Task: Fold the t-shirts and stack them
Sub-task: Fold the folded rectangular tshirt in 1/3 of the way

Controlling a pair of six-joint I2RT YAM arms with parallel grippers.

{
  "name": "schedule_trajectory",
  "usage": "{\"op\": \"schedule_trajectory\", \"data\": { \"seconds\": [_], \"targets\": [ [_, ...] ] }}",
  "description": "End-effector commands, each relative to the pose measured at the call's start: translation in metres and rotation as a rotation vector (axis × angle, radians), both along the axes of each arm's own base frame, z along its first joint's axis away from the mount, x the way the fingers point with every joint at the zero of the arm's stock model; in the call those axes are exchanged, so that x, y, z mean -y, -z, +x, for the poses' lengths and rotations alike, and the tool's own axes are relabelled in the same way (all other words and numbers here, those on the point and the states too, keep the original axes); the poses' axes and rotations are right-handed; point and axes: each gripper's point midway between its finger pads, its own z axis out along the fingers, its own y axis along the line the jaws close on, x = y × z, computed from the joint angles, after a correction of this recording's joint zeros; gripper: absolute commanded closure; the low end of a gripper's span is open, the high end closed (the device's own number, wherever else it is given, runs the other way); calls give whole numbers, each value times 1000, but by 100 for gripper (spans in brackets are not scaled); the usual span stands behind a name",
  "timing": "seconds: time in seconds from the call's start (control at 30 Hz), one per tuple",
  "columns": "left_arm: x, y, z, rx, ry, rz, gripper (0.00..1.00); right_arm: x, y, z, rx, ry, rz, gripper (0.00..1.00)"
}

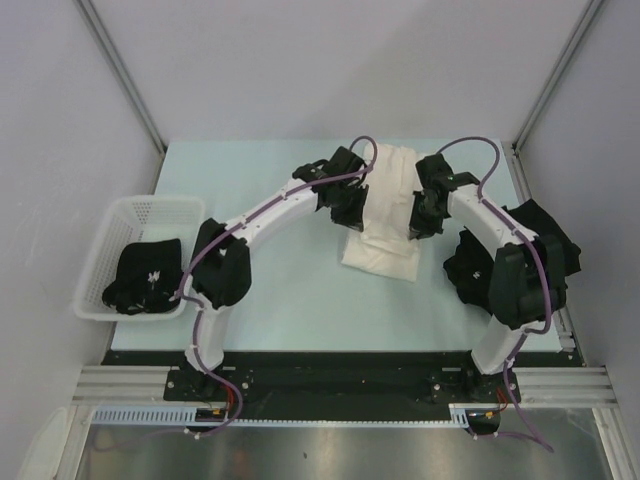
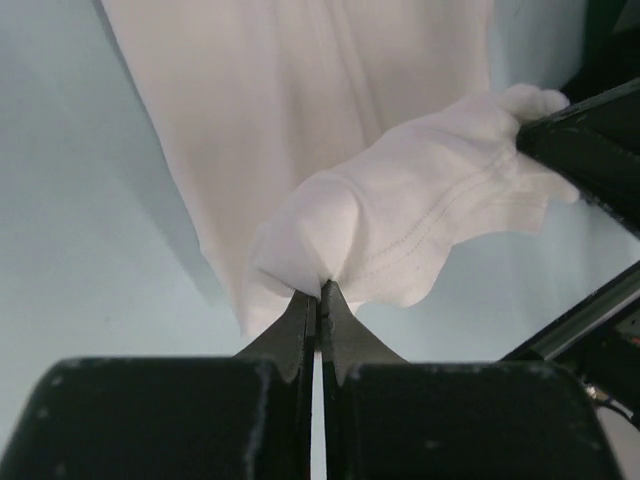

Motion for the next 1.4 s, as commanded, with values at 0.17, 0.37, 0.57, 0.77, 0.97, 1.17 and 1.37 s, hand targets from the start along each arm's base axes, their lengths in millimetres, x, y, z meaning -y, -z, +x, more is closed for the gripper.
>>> {"op": "schedule_trajectory", "data": {
  "seconds": [0.17,0.37,0.57,0.77,0.97,1.17,1.37],
  "targets": [
    [1,4,56,-13,-40,-65,100,10,-6,63,40,-22,-48,100],
    [-1,22,74,-21,-56,-68,100,15,-5,90,62,-27,-91,100],
    [5,17,89,-3,-72,-107,100,20,2,96,35,-23,-111,100],
    [13,2,102,36,-89,-158,100,30,5,93,26,-14,-117,100],
    [21,4,115,59,-102,-195,100,40,11,94,29,-6,-131,100],
    [26,22,123,52,-115,-199,99,46,21,97,25,-4,-138,100],
    [24,37,129,66,-111,-186,84,51,32,103,17,7,-162,93]
  ]
}}
